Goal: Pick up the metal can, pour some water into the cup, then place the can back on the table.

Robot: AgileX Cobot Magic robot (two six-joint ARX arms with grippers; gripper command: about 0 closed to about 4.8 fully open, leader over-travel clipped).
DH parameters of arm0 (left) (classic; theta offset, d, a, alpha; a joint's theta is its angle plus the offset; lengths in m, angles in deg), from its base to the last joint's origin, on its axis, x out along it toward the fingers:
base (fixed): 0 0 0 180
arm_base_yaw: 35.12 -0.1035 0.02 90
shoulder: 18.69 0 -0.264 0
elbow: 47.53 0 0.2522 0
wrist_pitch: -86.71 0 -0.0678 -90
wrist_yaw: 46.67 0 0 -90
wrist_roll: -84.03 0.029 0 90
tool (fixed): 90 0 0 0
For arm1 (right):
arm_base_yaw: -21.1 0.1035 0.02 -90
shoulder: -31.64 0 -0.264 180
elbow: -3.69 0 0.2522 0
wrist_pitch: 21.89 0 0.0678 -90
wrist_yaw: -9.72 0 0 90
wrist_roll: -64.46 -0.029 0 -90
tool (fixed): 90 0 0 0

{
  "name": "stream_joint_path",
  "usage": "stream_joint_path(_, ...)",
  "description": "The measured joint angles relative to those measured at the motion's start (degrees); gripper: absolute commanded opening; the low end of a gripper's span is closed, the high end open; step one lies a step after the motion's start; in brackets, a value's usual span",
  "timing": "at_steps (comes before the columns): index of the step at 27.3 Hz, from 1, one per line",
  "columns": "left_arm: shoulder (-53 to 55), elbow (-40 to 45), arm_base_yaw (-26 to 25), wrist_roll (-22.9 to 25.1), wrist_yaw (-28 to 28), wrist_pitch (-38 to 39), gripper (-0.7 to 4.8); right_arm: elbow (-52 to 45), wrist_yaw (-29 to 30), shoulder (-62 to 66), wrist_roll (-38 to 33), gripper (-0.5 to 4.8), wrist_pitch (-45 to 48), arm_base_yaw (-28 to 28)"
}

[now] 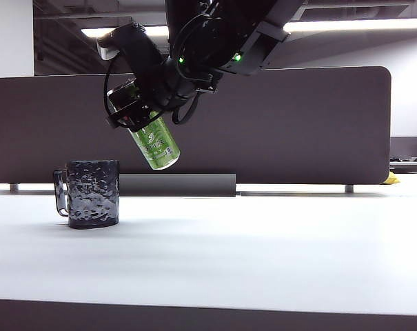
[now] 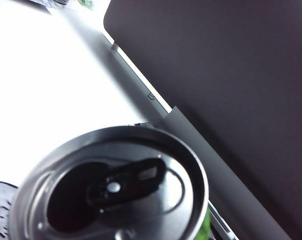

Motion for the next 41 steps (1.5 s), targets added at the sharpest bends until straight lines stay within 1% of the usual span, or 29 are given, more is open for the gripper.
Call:
stream_joint_path(9, 0.0, 0.0, 0.1, 0.0, 0.0, 0.0, -0.05, 2.9, 1.5, 2.6, 1.4, 2.61, -0.5, 0.1)
stream_joint_path(16, 0.0, 0.0, 0.1, 0.0, 0.0, 0.0, -0.05, 5.1, 1.4, 4.0, 6.5, 2.61, -2.6, 0.8)
stream_joint_path(33, 0.0, 0.0, 0.1, 0.0, 0.0, 0.0, -0.05, 5.0, 1.4, 4.2, 14.8, 2.61, -4.1, 0.8)
stream_joint_path(41, 0.0, 0.0, 0.1, 0.0, 0.0, 0.0, -0.05, 5.0, 0.9, 5.3, 19.8, 2.61, -5.2, 1.2)
